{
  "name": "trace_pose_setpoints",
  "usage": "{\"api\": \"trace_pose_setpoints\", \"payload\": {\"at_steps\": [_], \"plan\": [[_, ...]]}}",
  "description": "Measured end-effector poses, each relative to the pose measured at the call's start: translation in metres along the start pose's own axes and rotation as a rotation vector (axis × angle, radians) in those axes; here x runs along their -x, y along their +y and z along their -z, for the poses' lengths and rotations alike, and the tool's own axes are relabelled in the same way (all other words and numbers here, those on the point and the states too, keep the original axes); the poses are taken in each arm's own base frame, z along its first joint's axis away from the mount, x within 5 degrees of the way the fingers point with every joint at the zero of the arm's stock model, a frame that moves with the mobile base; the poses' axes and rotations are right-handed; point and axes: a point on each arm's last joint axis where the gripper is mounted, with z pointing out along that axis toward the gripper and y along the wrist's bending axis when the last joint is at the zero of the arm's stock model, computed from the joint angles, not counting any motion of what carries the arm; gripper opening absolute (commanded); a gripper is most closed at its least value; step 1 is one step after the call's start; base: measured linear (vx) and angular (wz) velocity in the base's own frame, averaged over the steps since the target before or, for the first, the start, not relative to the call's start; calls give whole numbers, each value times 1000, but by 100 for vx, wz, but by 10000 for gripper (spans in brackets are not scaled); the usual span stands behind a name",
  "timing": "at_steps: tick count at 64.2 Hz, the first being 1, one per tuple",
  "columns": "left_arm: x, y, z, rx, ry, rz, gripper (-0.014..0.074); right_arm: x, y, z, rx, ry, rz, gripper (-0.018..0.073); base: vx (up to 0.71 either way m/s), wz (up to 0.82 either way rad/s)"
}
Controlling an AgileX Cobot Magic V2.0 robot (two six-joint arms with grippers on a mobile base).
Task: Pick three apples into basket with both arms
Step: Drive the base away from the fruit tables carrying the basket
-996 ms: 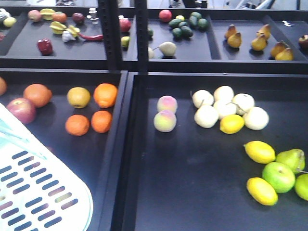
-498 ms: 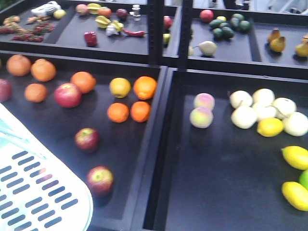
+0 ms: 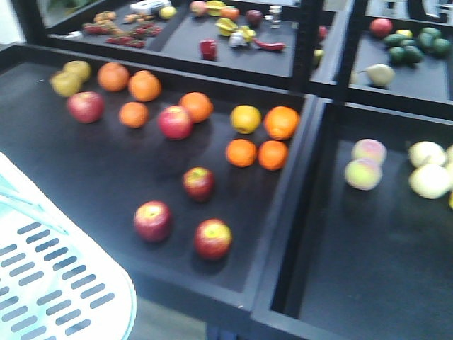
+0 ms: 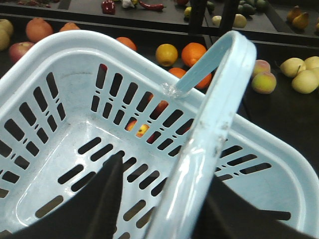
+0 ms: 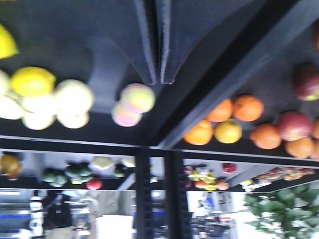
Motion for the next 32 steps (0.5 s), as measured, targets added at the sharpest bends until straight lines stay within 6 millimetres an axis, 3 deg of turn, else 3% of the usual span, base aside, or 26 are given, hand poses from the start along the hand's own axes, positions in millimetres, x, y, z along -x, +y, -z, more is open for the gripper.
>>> {"api": "trace_pose_setpoints", "payload": {"at_steps": [32], "plan": [[0,0,0,0,0,0,-7,0,0,0,0,0,0,-5,-13,52]]}}
